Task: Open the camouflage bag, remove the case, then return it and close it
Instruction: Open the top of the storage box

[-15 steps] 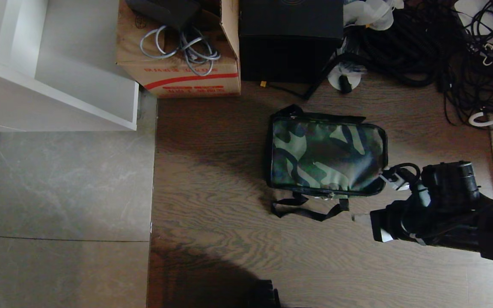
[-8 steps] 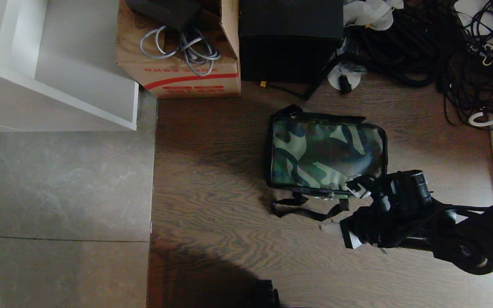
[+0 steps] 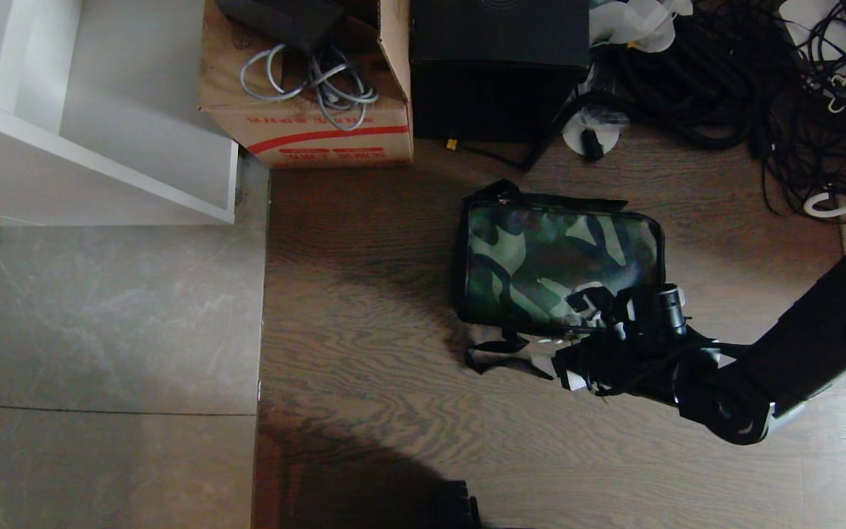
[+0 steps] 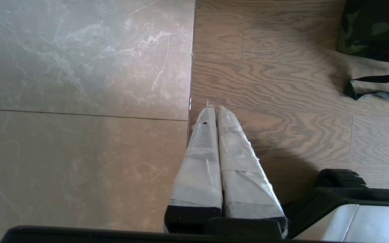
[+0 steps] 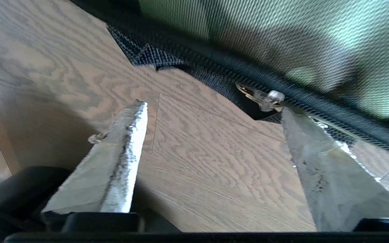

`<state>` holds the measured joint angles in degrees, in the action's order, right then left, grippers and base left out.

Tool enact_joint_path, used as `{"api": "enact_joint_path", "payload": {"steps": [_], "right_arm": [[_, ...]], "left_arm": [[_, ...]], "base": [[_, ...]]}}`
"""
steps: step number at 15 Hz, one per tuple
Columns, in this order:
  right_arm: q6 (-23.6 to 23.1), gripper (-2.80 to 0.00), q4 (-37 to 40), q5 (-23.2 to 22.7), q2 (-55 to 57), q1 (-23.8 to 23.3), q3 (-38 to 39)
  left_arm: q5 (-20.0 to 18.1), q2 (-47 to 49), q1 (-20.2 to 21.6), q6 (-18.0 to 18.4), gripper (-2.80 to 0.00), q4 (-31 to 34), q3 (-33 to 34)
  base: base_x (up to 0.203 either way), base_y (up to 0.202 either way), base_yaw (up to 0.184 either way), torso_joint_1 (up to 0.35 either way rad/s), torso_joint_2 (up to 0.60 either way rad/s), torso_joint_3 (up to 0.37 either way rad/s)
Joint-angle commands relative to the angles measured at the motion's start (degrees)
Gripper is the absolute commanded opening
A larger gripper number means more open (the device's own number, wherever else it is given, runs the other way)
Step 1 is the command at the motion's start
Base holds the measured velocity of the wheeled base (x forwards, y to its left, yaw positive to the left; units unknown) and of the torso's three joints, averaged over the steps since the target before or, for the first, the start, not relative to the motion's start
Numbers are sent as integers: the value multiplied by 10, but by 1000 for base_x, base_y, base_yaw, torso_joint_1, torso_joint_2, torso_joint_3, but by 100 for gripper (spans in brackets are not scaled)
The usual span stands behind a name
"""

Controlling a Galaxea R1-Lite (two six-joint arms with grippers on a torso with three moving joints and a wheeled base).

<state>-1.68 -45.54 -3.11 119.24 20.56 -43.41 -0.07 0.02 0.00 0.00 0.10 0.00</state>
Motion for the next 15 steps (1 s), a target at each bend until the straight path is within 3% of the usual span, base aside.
{"api": "enact_joint_path", "payload": {"steps": [1,7,8,15], "right_arm": [[0,0,-10,-1,13,-2,-8],[5,0,-45,1,24,-2,1],[5,-280,-49,1,23,-5,6],[5,-280,-80,1,31,-6,8]], "left_arm": [[0,0,0,0,-280,0,0],[1,0,0,0,-280,0,0],[1,0,0,0,-280,0,0],[0,0,0,0,-280,0,0]], "base": [[0,0,0,0,0,0],[0,0,0,0,0,0],[0,0,0,0,0,0],[0,0,0,0,0,0]]}}
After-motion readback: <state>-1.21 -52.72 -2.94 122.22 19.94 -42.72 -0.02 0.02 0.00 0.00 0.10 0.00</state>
